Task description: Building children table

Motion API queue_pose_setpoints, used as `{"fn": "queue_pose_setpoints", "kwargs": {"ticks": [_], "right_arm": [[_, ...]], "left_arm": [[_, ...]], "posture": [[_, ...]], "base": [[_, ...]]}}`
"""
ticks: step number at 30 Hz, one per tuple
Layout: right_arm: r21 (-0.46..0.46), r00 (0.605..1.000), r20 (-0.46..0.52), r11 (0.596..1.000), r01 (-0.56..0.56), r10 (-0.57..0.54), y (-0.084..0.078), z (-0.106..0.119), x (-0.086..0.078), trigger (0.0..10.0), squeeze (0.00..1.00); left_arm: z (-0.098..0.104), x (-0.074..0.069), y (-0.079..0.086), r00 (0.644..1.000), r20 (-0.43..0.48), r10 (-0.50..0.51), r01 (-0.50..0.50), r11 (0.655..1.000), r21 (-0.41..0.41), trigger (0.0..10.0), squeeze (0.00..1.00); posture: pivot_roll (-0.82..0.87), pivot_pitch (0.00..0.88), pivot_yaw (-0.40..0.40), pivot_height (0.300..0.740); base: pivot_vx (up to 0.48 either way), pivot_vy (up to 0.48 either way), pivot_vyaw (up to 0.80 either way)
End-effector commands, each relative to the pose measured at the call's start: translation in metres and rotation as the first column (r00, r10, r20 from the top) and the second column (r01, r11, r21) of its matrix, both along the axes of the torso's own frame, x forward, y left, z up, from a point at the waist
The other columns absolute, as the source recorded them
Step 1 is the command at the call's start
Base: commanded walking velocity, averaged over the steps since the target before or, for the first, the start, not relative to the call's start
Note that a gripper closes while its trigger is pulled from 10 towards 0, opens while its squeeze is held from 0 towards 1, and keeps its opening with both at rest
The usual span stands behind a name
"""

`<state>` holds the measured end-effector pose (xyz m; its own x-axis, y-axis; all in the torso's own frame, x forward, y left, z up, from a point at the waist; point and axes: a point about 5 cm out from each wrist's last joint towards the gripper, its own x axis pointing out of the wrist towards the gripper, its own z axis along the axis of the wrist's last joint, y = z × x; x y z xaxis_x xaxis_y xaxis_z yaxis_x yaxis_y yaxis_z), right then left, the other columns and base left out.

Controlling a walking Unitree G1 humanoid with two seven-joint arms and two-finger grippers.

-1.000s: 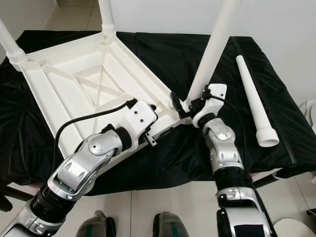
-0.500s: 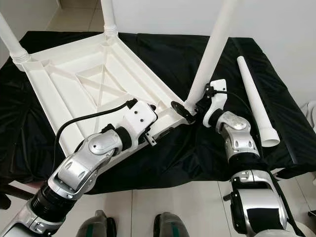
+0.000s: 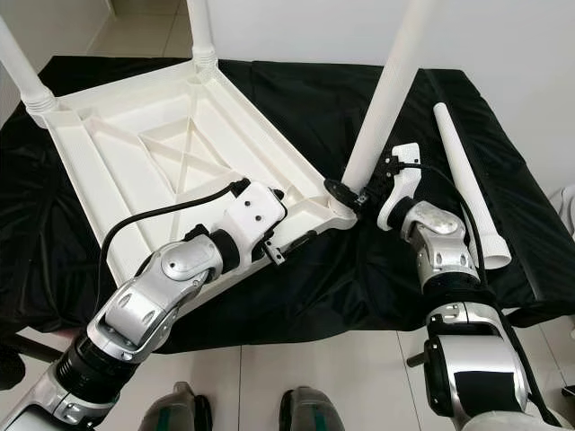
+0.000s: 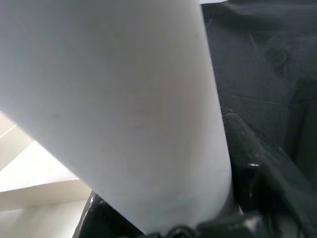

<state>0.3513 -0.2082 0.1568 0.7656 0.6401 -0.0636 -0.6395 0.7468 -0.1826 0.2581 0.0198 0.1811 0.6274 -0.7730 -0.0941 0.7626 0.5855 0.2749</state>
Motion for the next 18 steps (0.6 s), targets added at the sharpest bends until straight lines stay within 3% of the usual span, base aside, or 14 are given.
{"fn": "queue_pose_setpoints", "kwargs": {"ticks": [1, 13, 18], "right_arm": [[-0.004, 0.999, -0.052, 1.0, 0.016, -0.016, 0.003, -0.013, -0.003, 10.0, 0.0], [0.158, 0.988, -0.044, 0.975, 0.155, -0.15, 0.03, -0.008, -0.009, 10.0, 0.0], [0.231, 0.968, -0.001, 0.941, 0.246, -0.253, 0.055, 0.003, -0.018, 10.0, 0.0]], "left_arm": [[0.001, 0.0, -0.002, 0.999, 0.005, -0.036, 0.036, 0.999, 0.016, 10.0, 0.0], [0.0, -0.002, -0.004, 0.999, 0.0, -0.042, 0.042, 0.999, 0.008, 10.0, 0.0], [-0.001, -0.005, -0.006, 0.999, -0.008, -0.044, 0.044, 0.999, 0.002, 10.0, 0.0]], "posture": [[-0.1, 0.049, -0.014, 0.74], [-0.11, 0.063, -0.022, 0.74], [-0.11, 0.07, -0.028, 0.74]], "base": [[0.0, 0.0, 0.0], [0.0, 0.0, 0.0], [0.0, 0.0, 0.0]]}}
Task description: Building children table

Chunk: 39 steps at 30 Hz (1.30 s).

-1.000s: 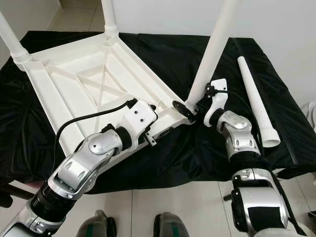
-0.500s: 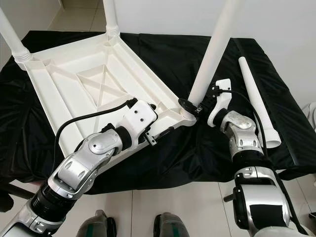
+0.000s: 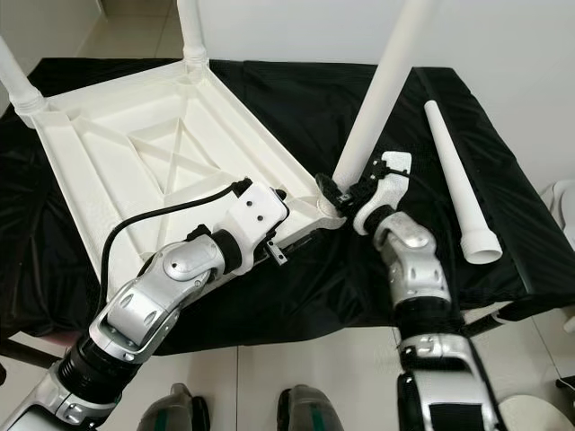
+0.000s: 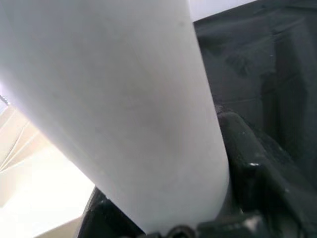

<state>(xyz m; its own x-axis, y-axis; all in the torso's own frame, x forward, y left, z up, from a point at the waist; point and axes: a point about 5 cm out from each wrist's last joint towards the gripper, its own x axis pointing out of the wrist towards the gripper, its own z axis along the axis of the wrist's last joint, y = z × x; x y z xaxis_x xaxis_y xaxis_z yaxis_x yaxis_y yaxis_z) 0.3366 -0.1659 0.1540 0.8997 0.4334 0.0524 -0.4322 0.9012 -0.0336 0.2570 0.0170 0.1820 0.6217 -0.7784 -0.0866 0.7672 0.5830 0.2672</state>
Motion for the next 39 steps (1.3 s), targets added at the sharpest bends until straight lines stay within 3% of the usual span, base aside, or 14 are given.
{"fn": "queue_pose_setpoints", "kwargs": {"ticks": [1, 3, 10, 12, 13, 15, 20, 24, 26, 27, 29, 39], "right_arm": [[0.04, 1.0, 0.017, 0.999, 0.008, -0.009, 0.012, 0.006, -0.003, 10.0, 0.0], [0.066, 0.997, 0.032, 0.996, 0.061, -0.063, 0.025, 0.009, -0.01, 10.0, 0.0], [0.085, 0.985, 0.008, 0.981, 0.172, -0.173, 0.035, 0.008, -0.015, 10.0, 0.0], [0.077, 0.948, -0.053, 0.945, 0.317, -0.313, 0.037, 0.002, -0.016, 10.0, 0.0], [0.077, 0.948, -0.053, 0.945, 0.317, -0.313, 0.037, 0.002, -0.016, 10.0, 0.0], [0.06, 0.91, -0.081, 0.91, 0.411, -0.406, 0.039, -0.002, -0.018, 10.0, 0.0], [0.047, 0.886, -0.083, 0.886, 0.461, -0.457, 0.04, -0.001, -0.02, 10.0, 0.0], [0.015, 0.841, -0.084, 0.843, 0.537, -0.535, 0.033, 0.0, -0.022, 10.0, 0.0], [0.003, 0.8, -0.084, 0.802, 0.597, -0.595, 0.028, 0.0, -0.025, 10.0, 0.0], [0.003, 0.8, -0.084, 0.802, 0.597, -0.595, 0.028, 0.0, -0.025, 10.0, 0.0], [-0.012, 0.753, -0.063, 0.755, 0.656, -0.655, 0.024, -0.001, -0.03, 10.0, 0.0], [-0.033, 0.741, -0.073, 0.744, 0.668, -0.668, 0.026, -0.007, -0.035, 10.0, 0.0]], "left_arm": [[-0.002, -0.004, -0.003, 0.999, -0.006, -0.037, 0.037, 0.999, 0.013, 10.0, 0.0], [-0.003, -0.004, -0.003, 0.999, -0.007, -0.038, 0.038, 0.999, 0.015, 10.0, 0.0], [-0.003, -0.004, -0.003, 0.999, -0.007, -0.04, 0.04, 0.999, 0.015, 10.0, 0.0], [-0.003, -0.004, -0.004, 0.999, -0.005, -0.046, 0.046, 0.999, 0.014, 10.0, 0.0], [-0.003, -0.004, -0.004, 0.999, -0.005, -0.046, 0.046, 0.999, 0.014, 10.0, 0.0], [-0.002, -0.004, -0.006, 0.999, -0.004, -0.05, 0.05, 0.999, 0.012, 10.0, 0.0], [-0.003, -0.003, -0.006, 0.999, -0.003, -0.052, 0.052, 0.999, 0.013, 10.0, 0.0], [-0.003, -0.003, -0.006, 0.999, -0.001, -0.05, 0.05, 0.999, 0.014, 10.0, 0.0], [-0.004, -0.004, -0.006, 0.999, -0.002, -0.049, 0.049, 0.999, 0.015, 10.0, 0.0], [-0.004, -0.004, -0.006, 0.999, -0.002, -0.049, 0.049, 0.999, 0.015, 10.0, 0.0], [-0.005, -0.005, -0.007, 0.999, -0.004, -0.051, 0.051, 0.999, 0.015, 10.0, 0.0], [-0.008, -0.005, -0.006, 0.999, -0.01, -0.053, 0.054, 0.998, 0.019, 10.0, 0.0]], "posture": [[-0.11, 0.07, -0.028, 0.74], [-0.11, 0.068, -0.029, 0.74], [-0.12, 0.06, -0.028, 0.74], [-0.12, 0.054, -0.031, 0.74], [-0.12, 0.054, -0.031, 0.74], [-0.13, 0.048, -0.031, 0.74], [-0.13, 0.044, -0.033, 0.74], [-0.12, 0.034, -0.038, 0.74], [-0.12, 0.028, -0.039, 0.74], [-0.12, 0.028, -0.039, 0.74], [-0.13, 0.019, -0.039, 0.74], [-0.13, 0.003, -0.042, 0.74]], "base": [[0.0, 0.0, 0.0], [0.0, 0.0, 0.0], [0.0, 0.0, 0.0], [0.0, 0.0, 0.0], [0.0, 0.0, 0.0], [0.0, 0.0, 0.0], [0.0, 0.0, 0.0], [0.0, 0.0, 0.0], [0.0, 0.0, 0.0], [0.0, 0.0, 0.0], [0.0, 0.0, 0.0], [0.0, 0.0, 0.0]]}}
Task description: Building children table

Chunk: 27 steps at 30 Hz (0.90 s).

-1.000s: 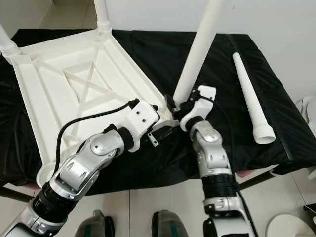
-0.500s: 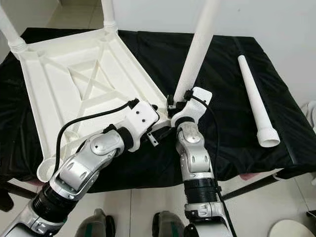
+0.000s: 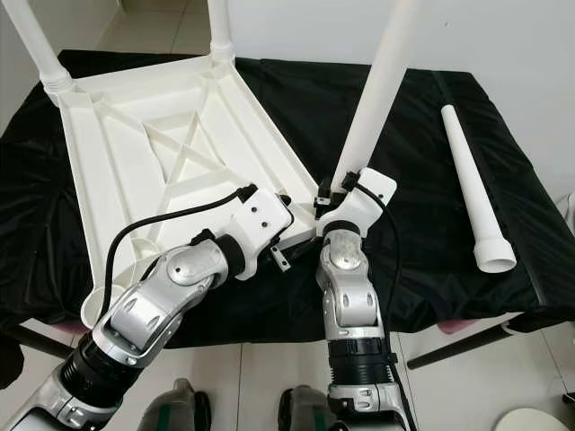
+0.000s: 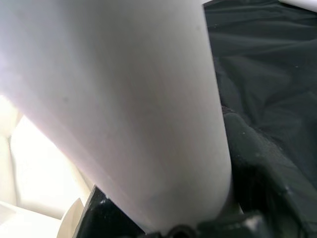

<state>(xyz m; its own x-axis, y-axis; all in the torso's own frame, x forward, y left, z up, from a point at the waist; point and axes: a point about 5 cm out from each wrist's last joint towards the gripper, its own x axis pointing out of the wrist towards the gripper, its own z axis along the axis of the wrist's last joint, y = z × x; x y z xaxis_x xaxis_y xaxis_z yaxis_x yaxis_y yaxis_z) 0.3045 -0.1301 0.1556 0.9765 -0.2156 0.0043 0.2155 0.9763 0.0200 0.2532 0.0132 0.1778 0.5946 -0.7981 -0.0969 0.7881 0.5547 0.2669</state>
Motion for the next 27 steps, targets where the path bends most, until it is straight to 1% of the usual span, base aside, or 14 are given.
{"fn": "queue_pose_setpoints", "kwargs": {"ticks": [1, 7, 8, 13, 14, 16, 17, 20, 21, 23, 24, 25, 26, 27], "right_arm": [[-0.046, 0.997, -0.044, 0.997, 0.067, -0.069, -0.011, -0.008, -0.004, 10.0, 0.0], [-0.054, 0.998, -0.025, 0.997, 0.053, -0.055, -0.015, -0.006, -0.006, 10.0, 0.0], [-0.06, 0.998, -0.023, 0.997, 0.053, -0.054, -0.016, -0.005, -0.007, 10.0, 1.0], [-0.053, 0.999, -0.014, 0.998, 0.029, -0.03, -0.018, -0.006, -0.009, 10.0, 1.0], [-0.033, 1.0, 0.014, 0.999, -0.006, 0.006, -0.017, -0.004, -0.008, 10.0, 1.0], [-0.033, 1.0, 0.014, 0.999, -0.006, 0.006, -0.017, -0.004, -0.008, 10.0, 1.0], [0.004, 0.998, 0.038, 0.998, -0.058, 0.058, -0.016, -0.001, -0.006, 10.0, 1.0], [0.017, 0.994, 0.042, 0.995, -0.101, 0.1, -0.015, -0.001, -0.005, 10.0, 1.0], [0.036, 0.98, 0.047, 0.98, -0.193, 0.191, -0.01, 0.0, -0.002, 10.0, 0.0], [0.05, 0.956, 0.054, 0.955, -0.292, 0.29, -0.006, 0.001, 0.001, 10.0, 0.0], [0.05, 0.956, 0.054, 0.955, -0.292, 0.29, -0.006, 0.001, 0.001, 10.0, 0.0], [0.04, 0.934, 0.05, 0.933, -0.357, 0.355, -0.005, 0.0, 0.003, 10.0, 0.0], [0.005, 0.893, 0.04, 0.893, -0.45, 0.449, -0.009, -0.001, 0.006, 10.0, 0.0], [-0.02, 0.87, 0.034, 0.871, -0.491, 0.491, -0.013, -0.001, 0.009, 10.0, 0.0]], "left_arm": [[-0.004, 0.0, 0.0, 1.0, -0.003, -0.015, 0.015, 1.0, 0.014, 10.0, 0.0], [-0.005, 0.001, 0.004, 1.0, -0.003, -0.003, 0.004, 1.0, 0.022, 10.0, 0.0], [-0.005, 0.002, 0.004, 1.0, -0.001, -0.001, 0.001, 1.0, 0.023, 10.0, 0.0], [-0.004, 0.003, 0.005, 1.0, 0.002, 0.004, -0.004, 1.0, 0.024, 10.0, 0.0], [-0.004, 0.004, 0.006, 1.0, 0.005, 0.006, -0.006, 1.0, 0.025, 10.0, 0.0], [-0.004, 0.004, 0.006, 1.0, 0.005, 0.006, -0.006, 1.0, 0.025, 10.0, 0.0], [-0.004, 0.004, 0.006, 1.0, 0.008, 0.006, -0.007, 1.0, 0.026, 10.0, 0.0], [-0.004, 0.005, 0.006, 1.0, 0.009, 0.007, -0.007, 1.0, 0.026, 10.0, 0.0], [-0.003, 0.005, 0.006, 1.0, 0.012, 0.007, -0.007, 1.0, 0.026, 10.0, 0.0], [-0.003, 0.006, 0.006, 1.0, 0.014, 0.007, -0.007, 1.0, 0.026, 10.0, 0.0], [-0.003, 0.006, 0.006, 1.0, 0.014, 0.007, -0.007, 1.0, 0.026, 10.0, 0.0], [-0.002, 0.007, 0.006, 1.0, 0.017, 0.006, -0.006, 1.0, 0.025, 10.0, 0.0], [-0.001, 0.007, 0.005, 1.0, 0.021, 0.004, -0.005, 1.0, 0.024, 10.0, 0.0], [0.0, 0.008, 0.005, 1.0, 0.022, 0.003, -0.004, 1.0, 0.023, 10.0, 0.0]], "posture": [[-0.13, 0.0, -0.042, 0.74], [-0.12, 0.0, -0.045, 0.74], [-0.12, 0.0, -0.047, 0.74], [-0.12, 0.0, -0.046, 0.74], [-0.12, 0.0, -0.045, 0.74], [-0.12, 0.0, -0.045, 0.74], [-0.12, 0.0, -0.044, 0.74], [-0.12, 0.0, -0.043, 0.74], [-0.12, 0.0, -0.043, 0.74], [-0.12, 0.0, -0.042, 0.74], [-0.12, 0.0, -0.042, 0.74], [-0.12, 0.0, -0.041, 0.74], [-0.12, 0.0, -0.043, 0.74], [-0.12, 0.0, -0.044, 0.74]], "base": [[0.0, 0.0, 0.0], [0.0, 0.0, 0.0], [0.0, 0.0, 0.0], [0.0, 0.0, 0.0], [0.0, 0.0, 0.0], [0.0, 0.0, 0.0], [0.0, 0.0, 0.0], [0.0, 0.0, 0.0], [0.0, 0.0, 0.0], [0.0, 0.0, 0.0], [0.0, 0.0, 0.0], [0.0, 0.0, 0.0], [0.0, 0.0, 0.0], [0.0, 0.0, 0.0]]}}
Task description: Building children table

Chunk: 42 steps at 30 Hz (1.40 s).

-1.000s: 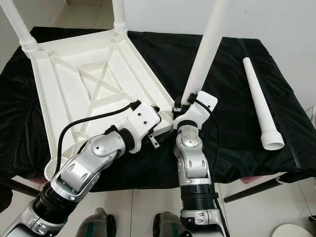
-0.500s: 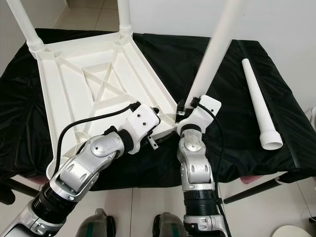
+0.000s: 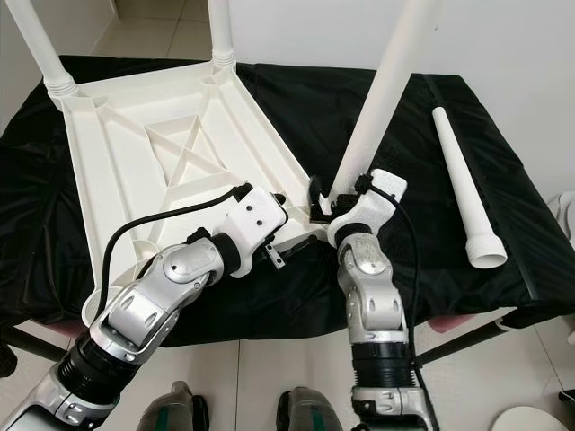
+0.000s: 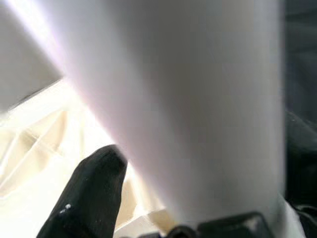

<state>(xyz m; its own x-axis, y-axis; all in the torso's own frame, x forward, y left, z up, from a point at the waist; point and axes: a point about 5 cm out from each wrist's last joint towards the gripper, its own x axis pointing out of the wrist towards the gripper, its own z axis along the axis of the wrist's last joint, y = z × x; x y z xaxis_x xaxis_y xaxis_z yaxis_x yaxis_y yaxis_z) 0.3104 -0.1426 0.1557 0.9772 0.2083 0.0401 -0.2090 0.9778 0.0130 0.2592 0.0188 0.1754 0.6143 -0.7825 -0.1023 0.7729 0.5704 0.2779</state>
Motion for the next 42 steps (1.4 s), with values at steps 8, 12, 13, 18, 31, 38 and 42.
{"fn": "queue_pose_setpoints", "kwargs": {"ticks": [8, 12, 13, 18, 31, 38, 42], "right_arm": [[-0.11, 0.976, 0.026, 0.971, -0.213, 0.217, -0.022, -0.003, 0.015, 10.0, 0.0], [-0.13, 0.964, 0.009, 0.957, -0.261, 0.264, -0.027, -0.007, 0.018, 10.0, 0.0], [-0.14, 0.957, -0.004, 0.947, -0.288, 0.29, -0.03, -0.009, 0.02, 10.0, 0.0], [-0.161, 0.94, -0.041, 0.926, -0.342, 0.339, -0.037, -0.017, 0.024, 10.0, 0.0], [-0.2, 0.927, -0.041, 0.906, -0.372, 0.372, -0.047, -0.022, 0.033, 0.0, 0.0], [-0.199, 0.924, -0.024, 0.904, -0.379, 0.382, -0.049, -0.022, 0.034, 0.0, 0.0], [-0.192, 0.933, -0.031, 0.914, -0.357, 0.358, -0.049, -0.026, 0.033, 10.0, 0.0]], "left_arm": [[0.003, 0.002, -0.002, 1.0, 0.02, -0.02, 0.02, 1.0, 0.007, 10.0, 0.0], [0.004, 0.001, -0.002, 1.0, 0.02, -0.019, 0.019, 1.0, 0.004, 10.0, 0.0], [0.004, 0.001, -0.002, 1.0, 0.019, -0.017, 0.017, 1.0, 0.003, 10.0, 0.0], [0.005, 0.002, -0.001, 1.0, 0.02, -0.008, 0.008, 1.0, 0.0, 10.0, 0.0], [0.008, 0.004, 0.0, 1.0, 0.023, 0.0, 0.0, 1.0, -0.004, 10.0, 0.0], [0.008, 0.003, -0.002, 1.0, 0.02, -0.01, 0.01, 1.0, -0.005, 10.0, 0.0], [0.008, 0.002, -0.002, 1.0, 0.018, -0.011, 0.011, 1.0, -0.007, 10.0, 0.0]], "posture": [[-0.11, 0.0, -0.04, 0.74], [-0.1, 0.0, -0.041, 0.74], [-0.1, 0.0, -0.041, 0.74], [-0.09, 0.001, -0.041, 0.74], [-0.09, 0.03, -0.027, 0.74], [-0.1, 0.038, -0.024, 0.74], [-0.1, 0.043, -0.03, 0.74]], "base": [[0.0, 0.0, 0.0], [0.0, 0.0, 0.0], [0.0, 0.0, 0.0], [0.0, 0.0, 0.0], [0.0, 0.0, 0.0], [0.0, 0.0, 0.0], [0.0, 0.0, 0.0]]}}
